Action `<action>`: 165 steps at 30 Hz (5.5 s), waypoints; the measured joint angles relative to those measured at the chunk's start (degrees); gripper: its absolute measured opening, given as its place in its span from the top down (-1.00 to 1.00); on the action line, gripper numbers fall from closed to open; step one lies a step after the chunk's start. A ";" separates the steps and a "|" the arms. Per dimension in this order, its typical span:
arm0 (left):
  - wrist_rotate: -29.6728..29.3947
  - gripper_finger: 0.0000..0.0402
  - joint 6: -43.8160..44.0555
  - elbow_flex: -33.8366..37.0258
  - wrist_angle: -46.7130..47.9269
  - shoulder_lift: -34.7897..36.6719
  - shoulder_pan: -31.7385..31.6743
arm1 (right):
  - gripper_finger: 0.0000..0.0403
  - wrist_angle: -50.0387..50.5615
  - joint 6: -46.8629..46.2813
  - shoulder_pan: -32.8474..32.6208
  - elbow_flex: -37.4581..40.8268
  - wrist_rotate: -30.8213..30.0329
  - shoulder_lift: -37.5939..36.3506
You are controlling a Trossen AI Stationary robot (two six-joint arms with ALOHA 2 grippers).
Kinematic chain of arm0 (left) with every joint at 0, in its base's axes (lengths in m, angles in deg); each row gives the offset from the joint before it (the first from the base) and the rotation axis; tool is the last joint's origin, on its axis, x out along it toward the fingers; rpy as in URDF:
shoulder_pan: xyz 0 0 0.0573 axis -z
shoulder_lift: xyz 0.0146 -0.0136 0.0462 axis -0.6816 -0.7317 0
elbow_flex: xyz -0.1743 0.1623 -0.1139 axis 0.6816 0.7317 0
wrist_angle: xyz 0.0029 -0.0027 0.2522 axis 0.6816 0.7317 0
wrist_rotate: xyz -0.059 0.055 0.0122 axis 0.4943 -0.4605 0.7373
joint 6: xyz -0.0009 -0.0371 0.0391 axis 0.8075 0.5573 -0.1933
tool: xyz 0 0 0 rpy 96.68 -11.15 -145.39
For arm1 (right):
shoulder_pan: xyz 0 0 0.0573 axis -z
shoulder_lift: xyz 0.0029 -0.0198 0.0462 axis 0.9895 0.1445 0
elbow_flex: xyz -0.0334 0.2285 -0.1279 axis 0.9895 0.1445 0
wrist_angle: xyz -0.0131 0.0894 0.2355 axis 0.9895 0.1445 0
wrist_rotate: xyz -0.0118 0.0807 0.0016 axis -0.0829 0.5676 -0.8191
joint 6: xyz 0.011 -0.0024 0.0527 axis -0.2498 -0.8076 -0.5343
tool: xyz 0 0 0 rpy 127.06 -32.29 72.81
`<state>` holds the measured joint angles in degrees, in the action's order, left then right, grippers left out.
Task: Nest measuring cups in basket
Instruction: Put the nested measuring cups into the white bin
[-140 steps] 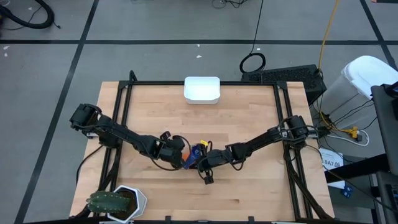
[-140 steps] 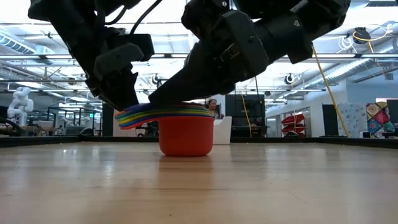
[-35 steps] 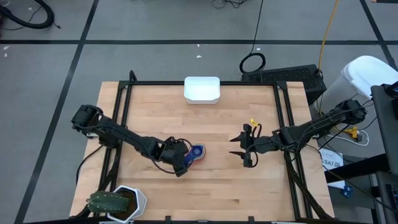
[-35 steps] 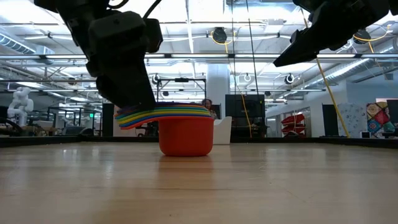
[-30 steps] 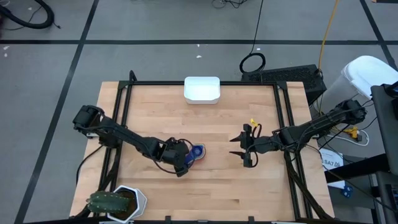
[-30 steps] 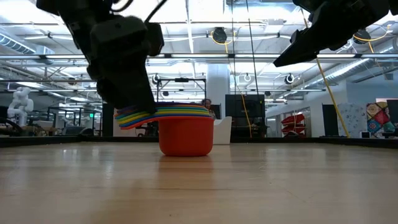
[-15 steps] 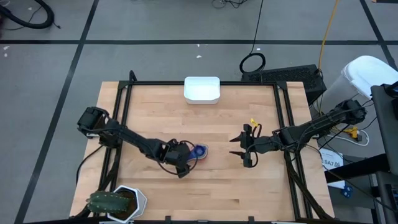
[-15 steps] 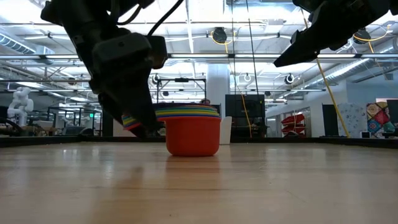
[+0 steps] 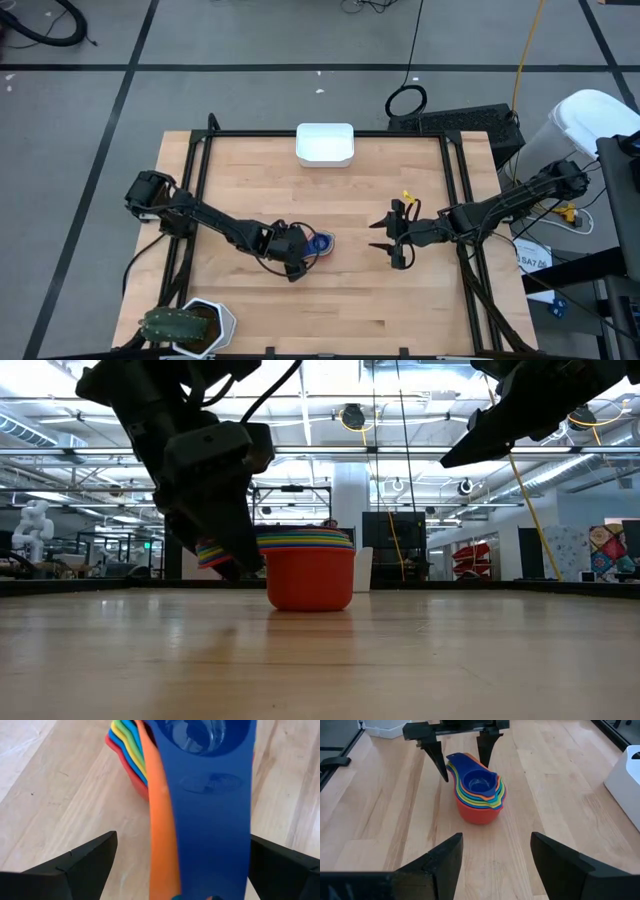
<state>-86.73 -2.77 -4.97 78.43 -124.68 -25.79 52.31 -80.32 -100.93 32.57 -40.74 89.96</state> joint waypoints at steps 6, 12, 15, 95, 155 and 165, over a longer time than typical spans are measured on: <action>0.02 -0.95 0.15 0.00 0.00 0.00 0.04 | -0.11 0.00 0.00 -0.01 -0.02 0.00 0.02; 0.02 -0.68 0.44 0.00 0.00 0.00 0.04 | -0.11 0.00 -1.25 0.00 0.00 0.00 0.02; 0.02 -0.52 0.46 0.00 0.00 0.00 0.04 | -0.11 0.00 -1.25 -0.01 -0.02 0.00 0.02; 4.56 -0.13 -5.19 0.02 0.15 0.24 -2.13 | -0.11 0.04 -1.40 0.01 -0.02 0.02 0.04; 5.82 0.31 -12.07 0.02 -2.99 0.24 -3.37 | -0.11 0.03 -2.32 0.01 -0.02 0.02 0.04; 4.94 0.31 -13.58 0.04 -3.17 0.88 -5.78 | -0.11 0.10 -2.32 0.00 -0.02 0.02 0.04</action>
<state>-81.80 -16.35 -4.92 75.26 -123.80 -31.57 52.41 -82.64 -100.92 32.55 -40.72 90.01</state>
